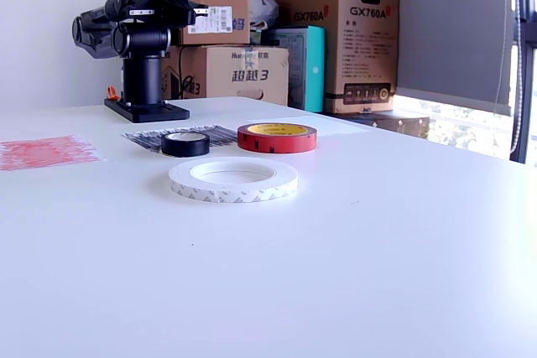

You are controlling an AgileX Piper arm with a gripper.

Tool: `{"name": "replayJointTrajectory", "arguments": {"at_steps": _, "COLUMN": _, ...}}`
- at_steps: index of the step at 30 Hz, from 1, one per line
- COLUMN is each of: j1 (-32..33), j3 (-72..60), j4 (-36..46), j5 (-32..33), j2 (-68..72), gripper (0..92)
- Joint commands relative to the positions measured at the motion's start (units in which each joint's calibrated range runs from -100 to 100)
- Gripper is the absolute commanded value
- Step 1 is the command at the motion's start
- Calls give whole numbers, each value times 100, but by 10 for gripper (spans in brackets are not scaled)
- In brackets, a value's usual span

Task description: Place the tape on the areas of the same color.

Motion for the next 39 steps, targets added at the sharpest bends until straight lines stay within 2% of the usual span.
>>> {"name": "replayJointTrajectory", "arguments": {"at_steps": 1, "j1": 5, "j3": -20, "j4": 5, "j5": -7, "j2": -40, "gripper": 3}}
{"name": "replayJointTrajectory", "arguments": {"at_steps": 32, "j1": 5, "j3": -38, "j4": 22, "j5": -40, "j2": -21, "gripper": 3}}
{"name": "replayJointTrajectory", "arguments": {"at_steps": 35, "j1": -2, "j3": -365, "j4": 22, "j5": -48, "j2": 100, "gripper": 3}}
{"name": "replayJointTrajectory", "arguments": {"at_steps": 39, "j1": 13, "j3": -1237, "j4": 22, "j5": -48, "j2": 1054, "gripper": 2}}
